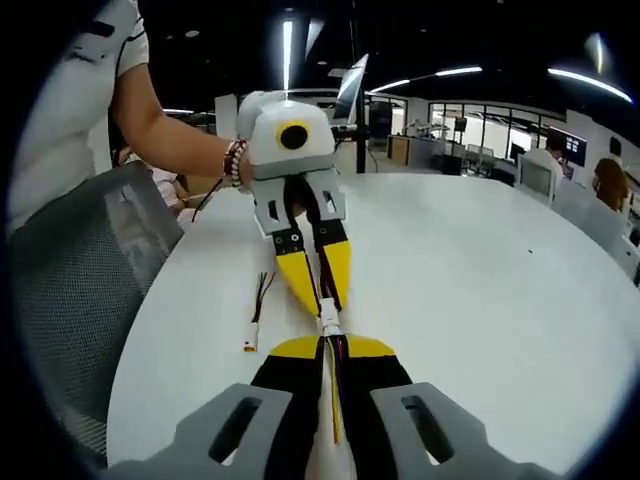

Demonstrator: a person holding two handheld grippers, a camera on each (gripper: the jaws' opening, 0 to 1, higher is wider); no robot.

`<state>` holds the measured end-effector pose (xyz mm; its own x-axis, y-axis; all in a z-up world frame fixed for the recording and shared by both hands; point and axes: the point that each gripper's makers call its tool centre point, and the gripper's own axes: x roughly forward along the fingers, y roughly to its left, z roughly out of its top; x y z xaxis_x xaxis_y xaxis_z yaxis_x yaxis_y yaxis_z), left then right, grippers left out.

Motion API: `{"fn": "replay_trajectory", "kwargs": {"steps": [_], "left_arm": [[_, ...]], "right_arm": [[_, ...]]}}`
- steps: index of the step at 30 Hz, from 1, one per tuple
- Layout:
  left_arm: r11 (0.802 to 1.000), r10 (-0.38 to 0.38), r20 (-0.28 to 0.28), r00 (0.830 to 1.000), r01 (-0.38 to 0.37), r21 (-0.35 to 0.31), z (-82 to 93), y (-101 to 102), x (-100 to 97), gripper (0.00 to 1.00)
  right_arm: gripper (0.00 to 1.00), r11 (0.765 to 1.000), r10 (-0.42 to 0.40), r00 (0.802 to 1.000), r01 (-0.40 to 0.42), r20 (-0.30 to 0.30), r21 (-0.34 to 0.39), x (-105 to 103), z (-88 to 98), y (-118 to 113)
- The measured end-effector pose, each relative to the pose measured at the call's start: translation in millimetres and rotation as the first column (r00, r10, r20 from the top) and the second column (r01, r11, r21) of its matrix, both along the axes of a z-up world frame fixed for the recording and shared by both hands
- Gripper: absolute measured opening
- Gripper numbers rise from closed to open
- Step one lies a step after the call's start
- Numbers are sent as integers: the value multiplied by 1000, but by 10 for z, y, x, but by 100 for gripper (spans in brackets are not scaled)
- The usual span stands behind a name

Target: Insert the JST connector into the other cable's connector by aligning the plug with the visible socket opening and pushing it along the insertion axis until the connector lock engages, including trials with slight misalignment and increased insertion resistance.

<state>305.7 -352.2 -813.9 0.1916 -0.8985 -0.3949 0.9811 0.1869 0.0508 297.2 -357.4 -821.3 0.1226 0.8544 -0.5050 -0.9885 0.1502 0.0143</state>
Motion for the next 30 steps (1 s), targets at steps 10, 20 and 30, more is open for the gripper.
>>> {"fn": "replay_trajectory", "kwargs": {"steps": [10, 20, 30], "left_arm": [[994, 111, -70, 991, -111, -9, -114, 58, 227, 1], [985, 175, -107, 979, -174, 16, -298, 108, 288, 1], [981, 192, -130, 973, -192, 14, -313, 126, 321, 9]], "right_arm": [[4, 1000, -9, 1000, 9, -6, -14, 207, -82, 66], [4, 999, -8, 1000, 7, -27, -45, 273, -262, 80], [5, 999, -20, 999, 19, -35, -45, 297, -295, 82]]}}
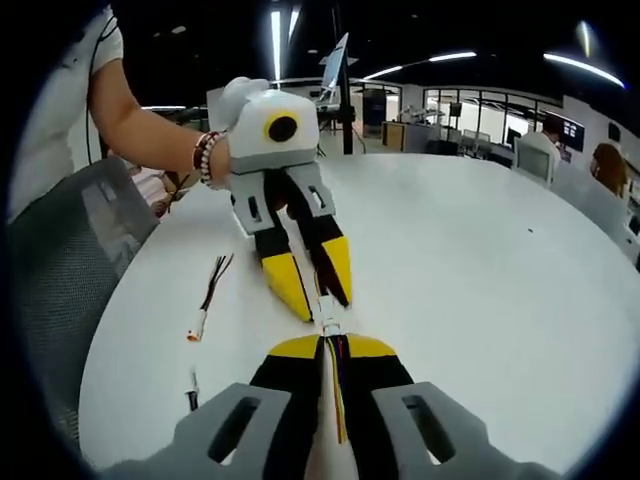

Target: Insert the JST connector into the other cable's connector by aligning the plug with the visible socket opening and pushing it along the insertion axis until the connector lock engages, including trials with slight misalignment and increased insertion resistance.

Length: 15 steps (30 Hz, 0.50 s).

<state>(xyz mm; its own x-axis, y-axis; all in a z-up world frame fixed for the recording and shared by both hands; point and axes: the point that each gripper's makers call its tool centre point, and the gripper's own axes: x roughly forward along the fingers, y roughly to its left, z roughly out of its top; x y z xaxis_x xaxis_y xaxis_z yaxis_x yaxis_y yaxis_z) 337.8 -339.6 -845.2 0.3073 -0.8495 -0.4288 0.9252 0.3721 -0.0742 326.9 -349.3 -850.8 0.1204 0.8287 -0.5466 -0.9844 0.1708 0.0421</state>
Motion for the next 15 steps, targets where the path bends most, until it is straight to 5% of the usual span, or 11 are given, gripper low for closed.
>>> {"fn": "replay_trajectory", "kwargs": {"steps": [4, 9, 15], "left_arm": [[1000, 8, -22, 1000, -8, -9, 7, 17, 0, 9], [993, 75, -34, 997, -77, -85, 193, 104, 70, 13], [991, 90, -7, 996, -90, -99, 410, 194, 14, 16]], "right_arm": [[8, 1000, -10, 1000, 10, 6, -7, 24, 2, -11], [14, 999, -51, 999, 51, 4, 0, 74, 77, -65], [15, 997, -83, 996, 82, 20, 11, 43, 249, -174]]}}
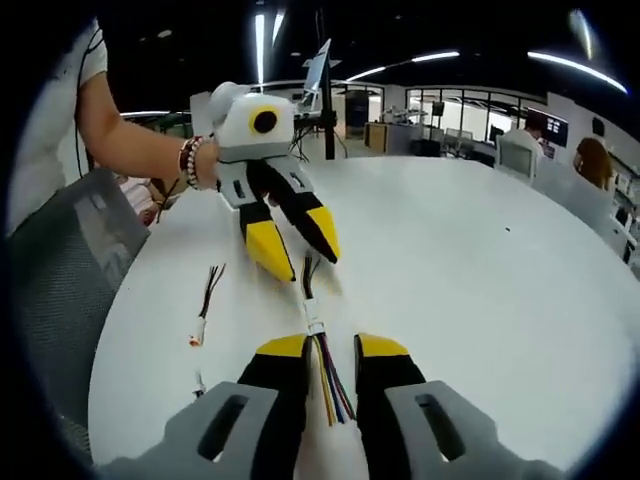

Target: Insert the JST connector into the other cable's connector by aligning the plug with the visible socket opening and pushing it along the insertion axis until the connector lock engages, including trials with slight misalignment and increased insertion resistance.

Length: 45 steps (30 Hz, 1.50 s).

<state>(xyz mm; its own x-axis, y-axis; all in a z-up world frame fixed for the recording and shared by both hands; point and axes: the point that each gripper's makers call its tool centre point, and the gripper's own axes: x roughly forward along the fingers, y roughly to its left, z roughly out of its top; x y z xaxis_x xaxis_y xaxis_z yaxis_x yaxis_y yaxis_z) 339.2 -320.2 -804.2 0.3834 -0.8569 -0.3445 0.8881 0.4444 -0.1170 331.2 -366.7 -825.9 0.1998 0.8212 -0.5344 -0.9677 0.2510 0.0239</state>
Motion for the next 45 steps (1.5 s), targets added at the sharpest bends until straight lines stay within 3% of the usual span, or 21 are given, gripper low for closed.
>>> {"fn": "replay_trajectory", "kwargs": {"steps": [7, 9, 20, 23, 31, 37, 42, 45], "left_arm": [[1000, -2, 13, 1000, 2, 2, 168, 2, -162, 23], [1000, -20, 7, 1000, 20, -4, 197, -30, -256, 29], [997, -58, 4, 998, 58, 42, 117, -101, -590, 34], [997, -62, -29, 998, 63, 44, 33, -107, -701, 32], [996, -63, -61, 996, 67, 67, -137, -145, -846, 32], [991, -93, -56, 994, 98, 96, -290, -219, -985, 31], [985, -123, -46, 991, 127, 117, -360, -249, -1042, 22], [984, -128, -48, 991, 133, 116, -365, -240, -1049, 22]], "right_arm": [[18, 1000, 2, 1000, -3, 23, 14, -187, 234, -57], [20, 1000, 12, 999, -12, 33, 9, -258, 274, -61], [14, 999, 9, 998, -11, 60, 36, -509, 378, -112], [10, 999, 1, 999, -4, 54, 40, -584, 336, -104], [12, 1000, 13, 1000, -13, 12, 10, -813, 126, -82], [13, 999, 32, 999, -33, -21, -32, -948, -73, -70], [13, 998, 30, 999, -32, -37, -54, -981, -160, -97], [12, 999, 27, 999, -29, -41, -46, -990, -164, -102]]}}
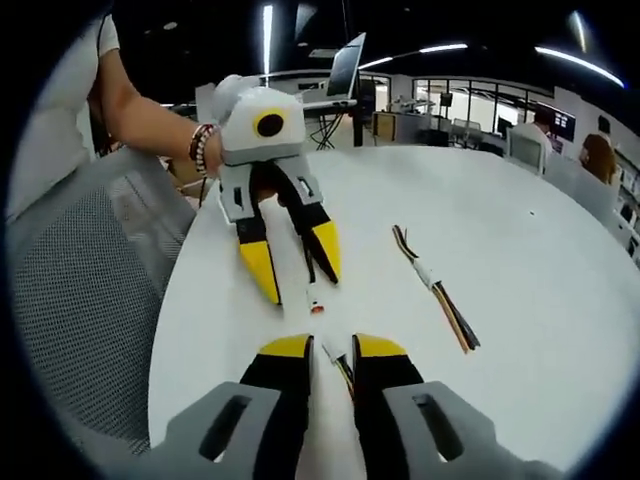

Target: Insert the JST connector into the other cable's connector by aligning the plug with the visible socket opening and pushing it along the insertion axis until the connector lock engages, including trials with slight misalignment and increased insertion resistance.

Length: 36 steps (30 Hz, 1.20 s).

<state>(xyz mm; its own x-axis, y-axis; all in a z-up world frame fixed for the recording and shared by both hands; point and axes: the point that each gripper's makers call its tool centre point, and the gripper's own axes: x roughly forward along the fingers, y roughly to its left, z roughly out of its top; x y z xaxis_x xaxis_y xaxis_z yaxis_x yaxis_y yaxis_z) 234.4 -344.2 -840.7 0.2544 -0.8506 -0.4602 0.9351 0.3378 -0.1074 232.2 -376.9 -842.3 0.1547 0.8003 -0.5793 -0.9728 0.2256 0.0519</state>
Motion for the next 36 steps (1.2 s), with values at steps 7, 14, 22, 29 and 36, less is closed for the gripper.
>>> {"fn": "replay_trajectory", "kwargs": {"steps": [7, 14, 22, 29, 36], "left_arm": [[1000, 17, 1, 1000, -17, -9, -5, 48, 20, 16], [1000, 9, 37, 999, -10, 30, -78, 75, 23, 10], [999, 13, 52, 999, -15, 29, -83, 86, 70, 3], [999, 19, 65, 998, -20, 25, -75, 95, 87, 0], [999, 13, 70, 997, -16, 47, -71, 96, 103, 0]], "right_arm": [[11, 1000, -8, 1000, 8, -8, -13, -21, -48, -34], [9, 999, -28, 1000, 27, -11, -16, -14, -85, -85], [5, 999, -39, 999, 39, -12, -3, 5, -89, -81], [4, 999, -44, 999, 44, -26, 4, -5, -92, -71], [4, 998, -62, 996, 63, -56, 14, 0, -20, -27]]}}
